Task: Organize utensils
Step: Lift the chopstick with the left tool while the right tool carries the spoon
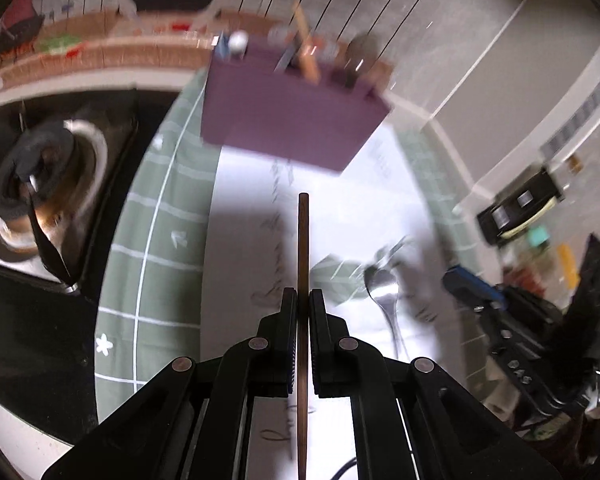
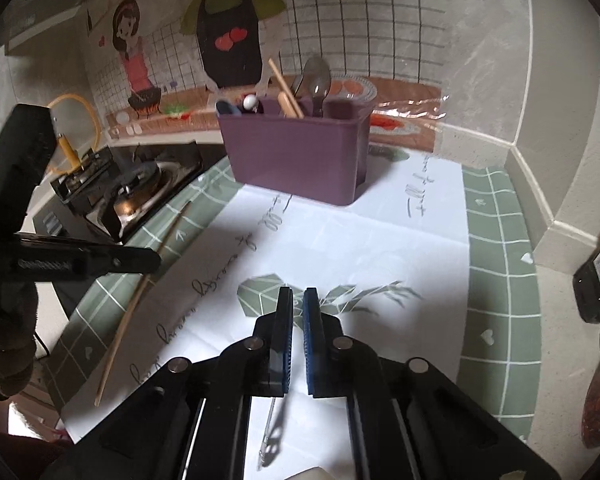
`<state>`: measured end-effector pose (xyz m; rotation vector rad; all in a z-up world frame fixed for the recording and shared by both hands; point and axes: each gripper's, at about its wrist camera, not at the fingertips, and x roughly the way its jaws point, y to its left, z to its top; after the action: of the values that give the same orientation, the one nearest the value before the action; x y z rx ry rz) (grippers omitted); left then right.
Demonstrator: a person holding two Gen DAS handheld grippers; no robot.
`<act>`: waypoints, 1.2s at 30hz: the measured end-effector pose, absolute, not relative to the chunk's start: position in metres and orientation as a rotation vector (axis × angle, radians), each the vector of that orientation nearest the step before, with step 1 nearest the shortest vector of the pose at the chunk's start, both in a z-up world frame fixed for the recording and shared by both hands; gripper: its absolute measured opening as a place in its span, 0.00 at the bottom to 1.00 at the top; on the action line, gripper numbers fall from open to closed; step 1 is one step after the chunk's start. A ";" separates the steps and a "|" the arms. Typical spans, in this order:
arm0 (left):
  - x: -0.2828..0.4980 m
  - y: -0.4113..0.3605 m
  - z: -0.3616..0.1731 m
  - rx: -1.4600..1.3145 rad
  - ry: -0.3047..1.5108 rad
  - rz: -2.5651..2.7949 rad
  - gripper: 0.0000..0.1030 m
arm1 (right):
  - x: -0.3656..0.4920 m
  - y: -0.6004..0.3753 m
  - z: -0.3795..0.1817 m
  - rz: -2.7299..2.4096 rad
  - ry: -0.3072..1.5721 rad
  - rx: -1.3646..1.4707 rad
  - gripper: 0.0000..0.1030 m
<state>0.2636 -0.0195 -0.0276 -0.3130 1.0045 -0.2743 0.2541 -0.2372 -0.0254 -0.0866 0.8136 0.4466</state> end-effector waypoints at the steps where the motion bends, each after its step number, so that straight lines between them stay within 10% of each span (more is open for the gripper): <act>1: 0.260 -0.020 -0.019 -0.307 0.975 -0.273 0.06 | 0.254 -0.239 -0.022 0.445 0.802 -0.085 0.04; 6: 0.253 -0.015 -0.002 -0.306 0.930 -0.265 0.06 | 0.254 -0.250 -0.019 0.502 0.804 -0.061 0.11; 9: 0.250 -0.009 0.001 -0.317 0.914 -0.252 0.06 | 0.255 -0.259 -0.032 0.526 0.855 -0.050 0.38; 36: 0.240 0.010 -0.001 -0.321 0.870 -0.169 0.06 | 0.277 -0.210 -0.058 0.455 0.874 -0.106 0.25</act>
<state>0.2403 0.0101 -0.0012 -0.3211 0.8704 -0.1693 0.2765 -0.2097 -0.0578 -0.1057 0.8737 0.4551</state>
